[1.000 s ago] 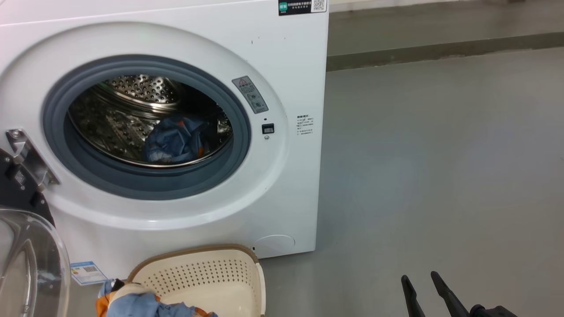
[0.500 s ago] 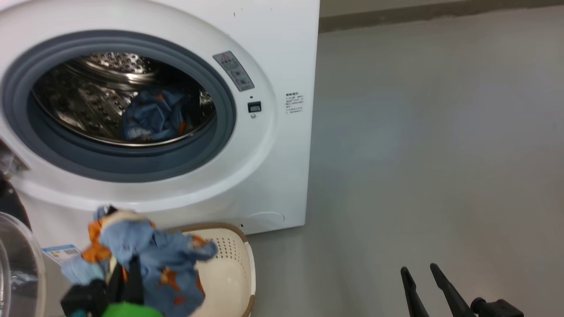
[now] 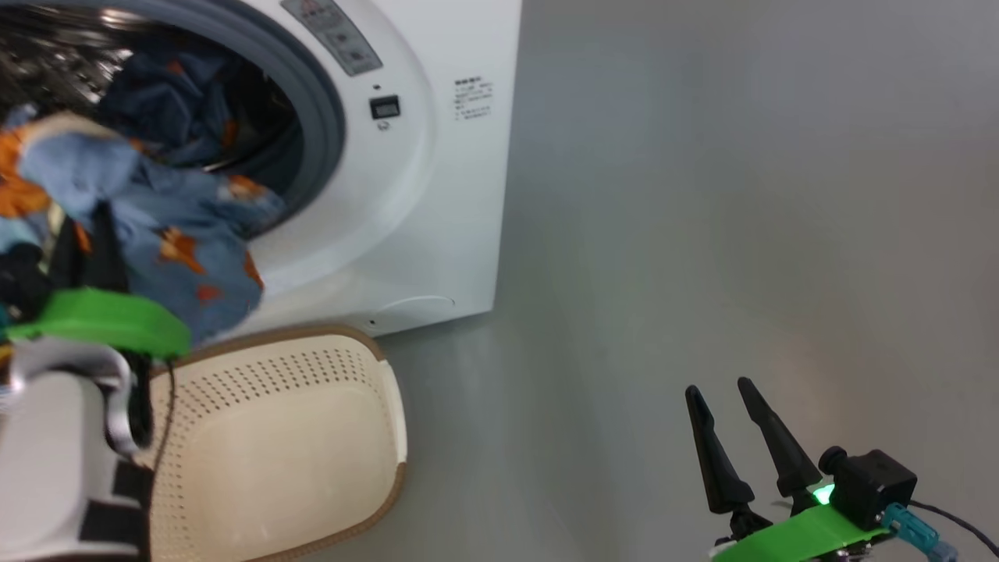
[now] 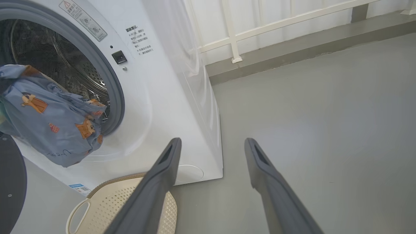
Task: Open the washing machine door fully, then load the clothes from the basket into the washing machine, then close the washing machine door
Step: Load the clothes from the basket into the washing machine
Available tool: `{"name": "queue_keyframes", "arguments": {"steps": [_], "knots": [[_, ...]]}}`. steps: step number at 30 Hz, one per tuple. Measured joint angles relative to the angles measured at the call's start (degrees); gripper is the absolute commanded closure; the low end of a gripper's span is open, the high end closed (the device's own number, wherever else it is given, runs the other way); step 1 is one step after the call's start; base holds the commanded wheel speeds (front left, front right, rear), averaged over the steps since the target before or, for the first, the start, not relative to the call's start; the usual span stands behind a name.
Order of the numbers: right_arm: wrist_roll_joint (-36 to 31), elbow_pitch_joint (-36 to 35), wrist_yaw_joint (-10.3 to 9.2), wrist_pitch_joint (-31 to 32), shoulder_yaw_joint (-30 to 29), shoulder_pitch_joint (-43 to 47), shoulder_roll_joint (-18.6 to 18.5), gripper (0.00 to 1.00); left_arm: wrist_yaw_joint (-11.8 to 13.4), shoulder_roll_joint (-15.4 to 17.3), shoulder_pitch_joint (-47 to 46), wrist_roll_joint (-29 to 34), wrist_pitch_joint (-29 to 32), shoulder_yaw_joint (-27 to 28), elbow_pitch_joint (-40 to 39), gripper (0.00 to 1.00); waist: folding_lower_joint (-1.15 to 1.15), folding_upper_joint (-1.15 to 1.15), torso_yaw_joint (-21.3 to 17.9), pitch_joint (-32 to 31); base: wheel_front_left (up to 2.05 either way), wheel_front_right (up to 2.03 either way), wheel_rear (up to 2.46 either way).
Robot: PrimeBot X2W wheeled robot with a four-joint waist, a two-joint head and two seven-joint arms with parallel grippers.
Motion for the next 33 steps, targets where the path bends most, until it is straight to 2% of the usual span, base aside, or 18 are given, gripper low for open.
{"name": "queue_keyframes", "arguments": {"steps": [9,17,26,33], "knots": [[0.0,-0.15,0.0,0.0,2.47,-2.03,-0.04,0.0,0.03,5.38,-14.51,0.47,0.0,2.05,11.22,1.0,-0.01,0.0,-4.76,6.75,0.0,0.0,0.0],[-0.01,-0.9,0.0,0.0,4.59,-4.98,0.02,0.0,-1.48,9.5,-24.05,1.07,0.0,3.03,19.0,1.0,-0.01,0.0,-8.05,13.65,0.0,0.0,0.0],[-0.16,-1.23,0.0,0.0,5.42,-4.99,0.04,0.0,-3.5,11.96,-31.84,2.16,0.0,3.57,22.73,1.0,0.0,0.0,-10.43,19.38,0.0,0.0,0.0],[-0.55,-2.64,0.0,0.0,6.16,-5.18,0.09,0.0,-3.47,14.16,-36.57,2.22,0.0,4.8,22.5,1.0,-0.01,0.0,-11.65,21.67,0.0,0.0,0.0]]}}
